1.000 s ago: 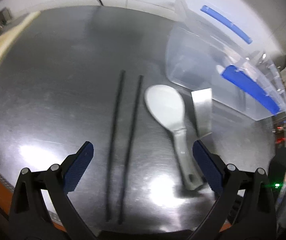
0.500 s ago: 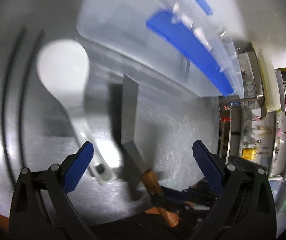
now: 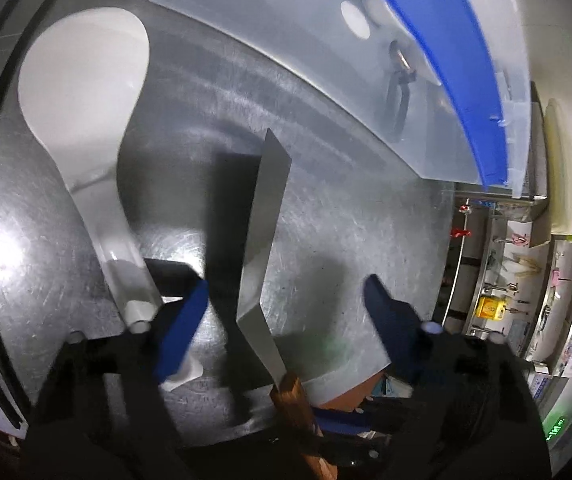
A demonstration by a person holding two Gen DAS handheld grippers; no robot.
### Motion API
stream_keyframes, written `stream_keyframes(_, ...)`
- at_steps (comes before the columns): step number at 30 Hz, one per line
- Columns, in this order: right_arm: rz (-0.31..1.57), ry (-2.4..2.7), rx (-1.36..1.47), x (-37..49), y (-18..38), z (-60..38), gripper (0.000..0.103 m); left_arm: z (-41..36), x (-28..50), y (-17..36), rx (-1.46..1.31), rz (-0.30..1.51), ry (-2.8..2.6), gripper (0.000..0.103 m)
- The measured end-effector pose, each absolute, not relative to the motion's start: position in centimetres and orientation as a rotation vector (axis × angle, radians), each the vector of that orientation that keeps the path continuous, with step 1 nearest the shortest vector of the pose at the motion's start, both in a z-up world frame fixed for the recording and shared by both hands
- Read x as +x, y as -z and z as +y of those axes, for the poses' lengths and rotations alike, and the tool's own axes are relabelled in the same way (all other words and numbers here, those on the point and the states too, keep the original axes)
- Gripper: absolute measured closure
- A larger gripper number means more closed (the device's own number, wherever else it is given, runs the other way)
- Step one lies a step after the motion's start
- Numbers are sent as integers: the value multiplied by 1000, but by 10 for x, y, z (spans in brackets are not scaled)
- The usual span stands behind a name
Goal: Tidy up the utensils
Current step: 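Close the right tool on the wooden handle of the metal spatula, then carry the spatula into the clear box and open the right tool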
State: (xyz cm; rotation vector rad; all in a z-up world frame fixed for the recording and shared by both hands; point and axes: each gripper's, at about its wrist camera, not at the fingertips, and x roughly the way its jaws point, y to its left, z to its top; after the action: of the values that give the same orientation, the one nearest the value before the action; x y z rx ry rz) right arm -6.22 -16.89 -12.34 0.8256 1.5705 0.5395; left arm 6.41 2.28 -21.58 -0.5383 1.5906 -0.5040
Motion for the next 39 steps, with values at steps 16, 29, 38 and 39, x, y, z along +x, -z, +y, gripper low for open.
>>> stream_keyframes(16,1566,-594,781,-70,107,-182,77,11,57,195,-558,1479,544,94)
stream_keyframes(29,1124,-536,563,-11,-57,-244,77,-34,129,19,-444,1072,851,96)
stream_keyframes(38,1139,-336,427,126,-54,-284,77,-124,261,29,-365,1192,856,96)
stream_keyframes(39,1167,-324,437,134,-43,-287,77,-129,270,40,-353,1215,848,96)
